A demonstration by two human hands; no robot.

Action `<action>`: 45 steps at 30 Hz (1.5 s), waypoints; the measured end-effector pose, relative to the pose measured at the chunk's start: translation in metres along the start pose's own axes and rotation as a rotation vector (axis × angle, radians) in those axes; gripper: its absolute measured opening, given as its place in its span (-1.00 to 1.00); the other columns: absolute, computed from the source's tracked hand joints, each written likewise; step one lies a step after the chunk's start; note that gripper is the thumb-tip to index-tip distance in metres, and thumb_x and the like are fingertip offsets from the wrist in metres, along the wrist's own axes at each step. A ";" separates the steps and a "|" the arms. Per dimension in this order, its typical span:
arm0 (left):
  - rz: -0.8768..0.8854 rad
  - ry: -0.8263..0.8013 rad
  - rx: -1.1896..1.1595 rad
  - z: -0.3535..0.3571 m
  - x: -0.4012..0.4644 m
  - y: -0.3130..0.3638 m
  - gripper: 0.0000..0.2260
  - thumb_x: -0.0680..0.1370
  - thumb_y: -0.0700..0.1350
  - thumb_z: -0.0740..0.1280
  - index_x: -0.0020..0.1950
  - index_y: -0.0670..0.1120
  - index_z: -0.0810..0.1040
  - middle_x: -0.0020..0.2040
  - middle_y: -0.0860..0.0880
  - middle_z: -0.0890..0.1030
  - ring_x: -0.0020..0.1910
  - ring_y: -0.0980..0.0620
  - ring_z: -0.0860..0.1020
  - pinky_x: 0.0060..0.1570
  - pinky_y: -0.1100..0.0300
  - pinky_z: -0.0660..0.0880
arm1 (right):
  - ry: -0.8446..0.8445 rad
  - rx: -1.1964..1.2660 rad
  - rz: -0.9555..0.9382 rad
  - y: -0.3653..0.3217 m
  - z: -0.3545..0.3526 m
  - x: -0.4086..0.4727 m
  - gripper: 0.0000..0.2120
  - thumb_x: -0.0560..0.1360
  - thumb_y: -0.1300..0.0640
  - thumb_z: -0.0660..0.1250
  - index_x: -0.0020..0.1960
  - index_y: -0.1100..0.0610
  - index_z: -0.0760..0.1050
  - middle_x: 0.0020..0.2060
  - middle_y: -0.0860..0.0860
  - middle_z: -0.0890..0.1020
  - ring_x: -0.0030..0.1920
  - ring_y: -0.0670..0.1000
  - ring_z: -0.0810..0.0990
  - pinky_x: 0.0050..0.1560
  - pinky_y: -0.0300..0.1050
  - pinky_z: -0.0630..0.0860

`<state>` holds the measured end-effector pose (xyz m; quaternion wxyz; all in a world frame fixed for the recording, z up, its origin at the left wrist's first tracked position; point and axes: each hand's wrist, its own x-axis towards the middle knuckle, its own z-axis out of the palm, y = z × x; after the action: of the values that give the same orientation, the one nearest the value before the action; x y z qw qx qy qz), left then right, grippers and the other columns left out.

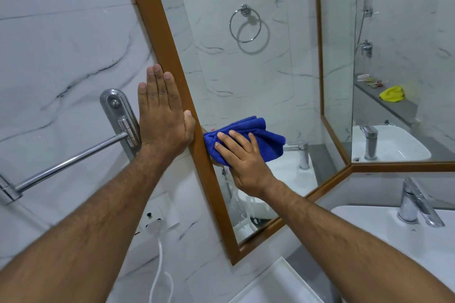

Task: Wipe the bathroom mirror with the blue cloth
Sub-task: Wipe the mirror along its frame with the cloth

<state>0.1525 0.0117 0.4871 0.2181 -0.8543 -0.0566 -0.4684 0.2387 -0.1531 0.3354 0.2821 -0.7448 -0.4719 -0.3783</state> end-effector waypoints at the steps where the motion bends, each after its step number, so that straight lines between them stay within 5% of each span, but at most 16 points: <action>1: 0.001 -0.008 -0.003 -0.002 0.000 0.000 -0.25 0.54 0.02 0.09 0.58 -0.32 -0.14 0.59 -0.38 -0.06 0.59 -0.31 -0.08 0.56 -0.16 -0.15 | -0.015 0.022 0.016 -0.001 -0.004 -0.003 -0.44 0.50 0.28 0.25 0.49 0.11 0.35 0.52 0.06 0.35 0.54 0.18 0.23 0.47 0.45 0.10; 6: 0.001 -0.051 -0.009 -0.009 -0.002 0.000 -0.26 0.54 0.03 0.07 0.58 -0.32 -0.15 0.59 -0.37 -0.10 0.60 -0.29 -0.13 0.57 -0.16 -0.16 | -0.040 0.096 0.111 -0.002 -0.022 -0.018 -0.48 0.45 0.42 0.31 0.40 0.21 0.45 0.36 0.15 0.52 0.37 0.22 0.45 0.33 0.29 0.43; 13: 0.019 -0.094 -0.013 -0.017 -0.003 -0.001 -0.25 0.54 0.02 0.08 0.58 -0.32 -0.17 0.59 -0.36 -0.14 0.60 -0.28 -0.17 0.57 -0.17 -0.15 | 0.131 0.111 0.230 -0.006 -0.047 -0.003 -0.53 0.43 0.44 0.31 0.33 0.25 0.49 0.28 0.20 0.54 0.18 0.26 0.46 0.20 0.16 0.54; 18: 0.025 -0.089 0.021 -0.010 -0.007 -0.003 -0.25 0.54 0.04 0.07 0.58 -0.31 -0.16 0.60 -0.35 -0.12 0.60 -0.27 -0.15 0.57 -0.15 -0.17 | 0.212 0.018 0.142 -0.013 -0.050 0.034 -0.50 0.47 0.32 0.17 0.39 0.14 0.45 0.28 0.10 0.55 0.20 0.17 0.46 0.17 0.10 0.54; 22: 0.018 -0.073 0.026 0.002 -0.021 0.002 -0.25 0.54 0.06 0.05 0.58 -0.30 -0.17 0.60 -0.34 -0.12 0.60 -0.26 -0.15 0.55 -0.17 -0.21 | 0.173 -0.047 0.119 -0.017 -0.027 0.042 -0.45 0.43 0.41 0.37 0.40 0.16 0.47 0.30 0.14 0.56 0.28 0.24 0.50 0.18 0.27 0.50; 31: -0.010 0.035 0.000 0.024 -0.037 0.012 -0.25 0.53 0.03 0.11 0.58 -0.33 -0.11 0.58 -0.37 0.02 0.59 -0.31 -0.02 0.55 -0.19 -0.12 | 0.209 -0.121 0.006 -0.006 0.004 0.019 -0.59 0.49 0.36 0.24 0.29 0.13 0.54 0.26 0.13 0.59 0.24 0.23 0.51 0.10 0.27 0.46; 45: -0.028 0.035 -0.040 0.037 -0.062 0.024 -0.28 0.55 0.01 0.13 0.56 -0.36 -0.03 0.57 -0.40 0.07 0.57 -0.34 0.03 0.56 -0.16 -0.11 | 0.121 -0.111 0.017 -0.005 0.034 -0.038 -0.50 0.40 0.42 0.39 0.28 0.08 0.51 0.25 0.12 0.59 0.23 0.24 0.52 0.11 0.26 0.48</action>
<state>0.1546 0.0125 0.4113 0.1955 -0.8493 -0.0554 -0.4872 0.2337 -0.1433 0.2850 0.2716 -0.7390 -0.4258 -0.4459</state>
